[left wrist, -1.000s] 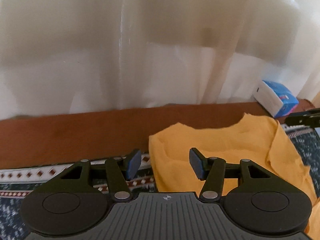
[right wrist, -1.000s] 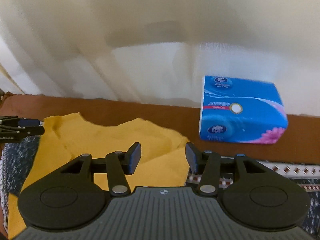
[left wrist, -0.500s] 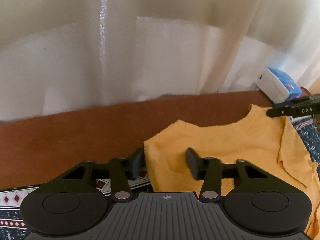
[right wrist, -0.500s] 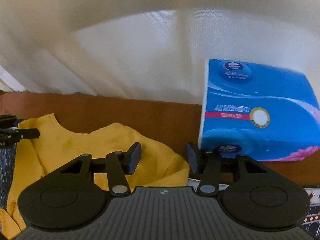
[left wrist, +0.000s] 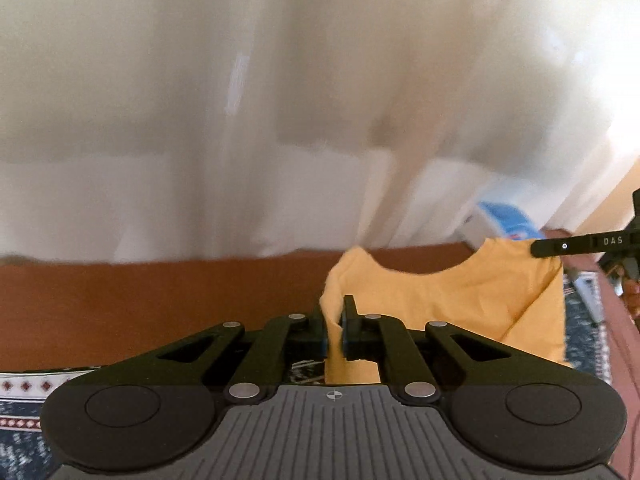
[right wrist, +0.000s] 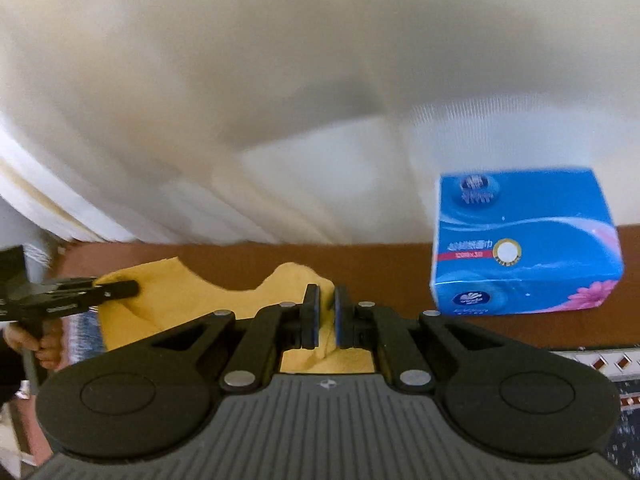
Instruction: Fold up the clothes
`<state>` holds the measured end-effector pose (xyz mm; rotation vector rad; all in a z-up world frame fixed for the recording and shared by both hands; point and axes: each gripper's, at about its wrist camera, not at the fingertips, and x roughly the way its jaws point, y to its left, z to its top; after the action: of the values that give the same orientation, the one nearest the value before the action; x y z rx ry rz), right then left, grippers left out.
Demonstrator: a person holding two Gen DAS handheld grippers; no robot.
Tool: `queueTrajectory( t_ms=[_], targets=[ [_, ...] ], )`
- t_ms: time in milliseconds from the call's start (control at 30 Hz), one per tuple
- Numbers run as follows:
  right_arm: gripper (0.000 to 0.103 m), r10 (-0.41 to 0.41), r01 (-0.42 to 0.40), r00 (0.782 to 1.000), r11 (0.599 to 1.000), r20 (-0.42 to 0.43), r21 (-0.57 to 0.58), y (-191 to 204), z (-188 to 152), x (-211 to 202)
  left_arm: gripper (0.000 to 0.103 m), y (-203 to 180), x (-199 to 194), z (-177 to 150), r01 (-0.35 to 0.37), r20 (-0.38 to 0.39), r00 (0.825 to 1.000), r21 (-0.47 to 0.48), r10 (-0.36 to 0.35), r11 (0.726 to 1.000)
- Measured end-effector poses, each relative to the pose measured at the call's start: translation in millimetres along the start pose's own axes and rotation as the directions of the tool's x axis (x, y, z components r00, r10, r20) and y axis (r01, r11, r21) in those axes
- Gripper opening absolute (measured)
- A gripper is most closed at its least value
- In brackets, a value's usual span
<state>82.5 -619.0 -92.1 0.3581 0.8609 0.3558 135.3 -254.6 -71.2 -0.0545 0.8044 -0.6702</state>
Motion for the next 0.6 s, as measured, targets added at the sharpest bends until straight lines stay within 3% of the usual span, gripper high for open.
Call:
queueTrajectory(
  t_ms=[267, 400, 600],
  targets=[
    [0.008, 0.117, -0.113, 0.991, 0.991, 0.066, -0.066, 38.7, -59.7, -103.9, 0.002, -42.3, -95.1, -48.5, 0.052, 0.063, 0.997, 0.044, -0.055, 0.998],
    [0.008, 0.126, -0.125, 0.992, 0.990, 0.016, -0.060, 50.9, -118.0, -119.4, 0.003, -58.6, -119.1, -99.7, 0.045, 0.009, 0.999, 0.045, -0.045, 0.998],
    [0.008, 0.081, -0.081, 0.994, 0.997, -0.080, 0.008, 46.4, -204.1, -116.1, 0.004, -72.9, -117.3, -173.2, -0.012, -0.149, 0.989, 0.064, 0.021, 0.998]
  ],
)
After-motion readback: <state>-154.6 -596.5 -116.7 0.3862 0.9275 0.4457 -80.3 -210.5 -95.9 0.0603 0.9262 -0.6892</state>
